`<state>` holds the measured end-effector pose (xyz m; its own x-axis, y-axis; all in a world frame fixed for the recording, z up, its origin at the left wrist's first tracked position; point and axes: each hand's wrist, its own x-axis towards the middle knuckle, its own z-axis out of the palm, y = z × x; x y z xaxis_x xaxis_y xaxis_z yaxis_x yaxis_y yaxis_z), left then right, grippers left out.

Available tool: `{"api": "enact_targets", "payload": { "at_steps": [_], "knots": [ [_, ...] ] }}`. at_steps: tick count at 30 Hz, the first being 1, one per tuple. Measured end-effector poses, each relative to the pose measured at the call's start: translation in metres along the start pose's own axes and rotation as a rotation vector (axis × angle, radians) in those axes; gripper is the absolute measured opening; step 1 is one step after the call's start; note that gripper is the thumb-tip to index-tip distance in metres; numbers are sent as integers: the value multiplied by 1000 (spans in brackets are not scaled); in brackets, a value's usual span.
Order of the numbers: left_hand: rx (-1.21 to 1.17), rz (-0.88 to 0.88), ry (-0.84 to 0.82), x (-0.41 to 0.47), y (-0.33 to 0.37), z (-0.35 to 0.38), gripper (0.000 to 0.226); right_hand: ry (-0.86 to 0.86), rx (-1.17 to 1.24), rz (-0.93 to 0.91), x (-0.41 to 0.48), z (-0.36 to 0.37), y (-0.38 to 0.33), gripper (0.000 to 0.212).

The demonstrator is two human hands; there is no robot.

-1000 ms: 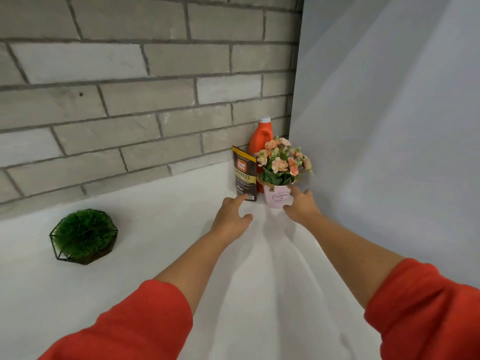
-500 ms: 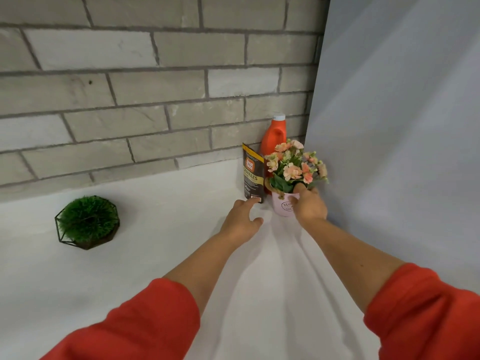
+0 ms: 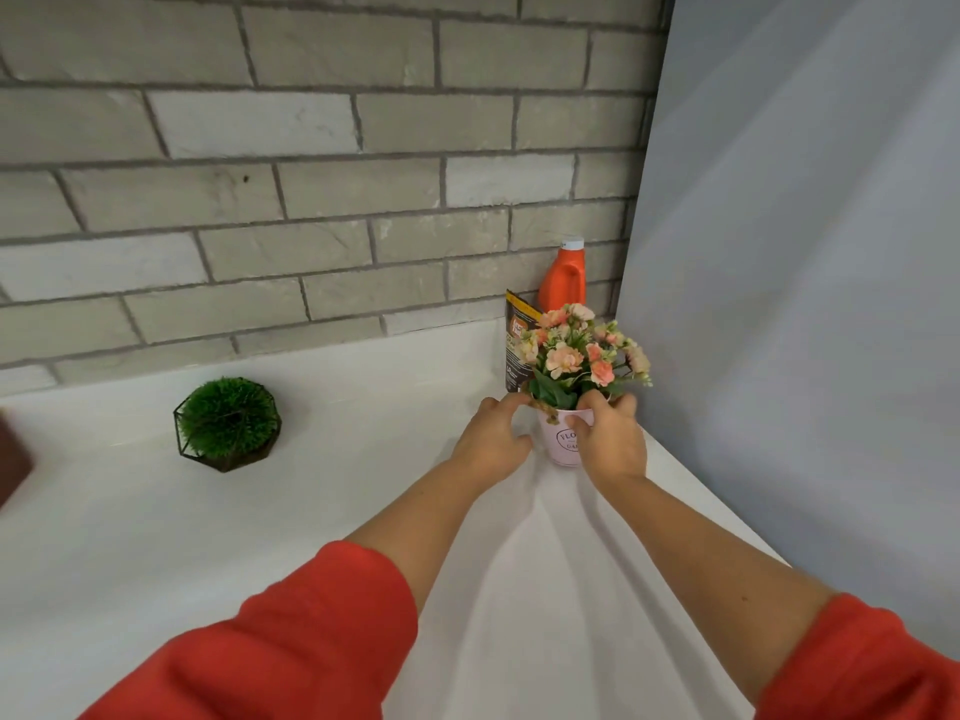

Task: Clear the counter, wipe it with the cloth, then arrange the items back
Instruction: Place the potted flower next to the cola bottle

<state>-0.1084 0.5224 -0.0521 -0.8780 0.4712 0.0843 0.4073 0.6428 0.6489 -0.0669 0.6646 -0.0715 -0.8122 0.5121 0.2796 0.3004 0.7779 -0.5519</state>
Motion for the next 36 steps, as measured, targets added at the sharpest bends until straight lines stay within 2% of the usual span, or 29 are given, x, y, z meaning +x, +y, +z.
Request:
{"api": "enact_targets", "payload": {
  "at_steps": [4,8,12,20,23,36],
  "knots": [
    [-80,18,45,-24,-10,-12,38,-15,46,-63,-28,4,-30,21],
    [-139,-4,111,-57,-35,-35,42,-45,34,-130,-61,14,-70,25],
    [-100,-46,151,-98,-66,-69,34,-82,38,-210,-100,26,-120,26],
    [-33,-108,361,-205,-130,-153,19,-150,136,-360,-198,48,-227,22],
    [-27,-140,455,-251,-153,-185,16,-160,187,-416,-238,56,-267,21],
    [64,-303,670,-414,-239,-303,9,-274,364,-676,-370,83,-410,32]
  ]
}}
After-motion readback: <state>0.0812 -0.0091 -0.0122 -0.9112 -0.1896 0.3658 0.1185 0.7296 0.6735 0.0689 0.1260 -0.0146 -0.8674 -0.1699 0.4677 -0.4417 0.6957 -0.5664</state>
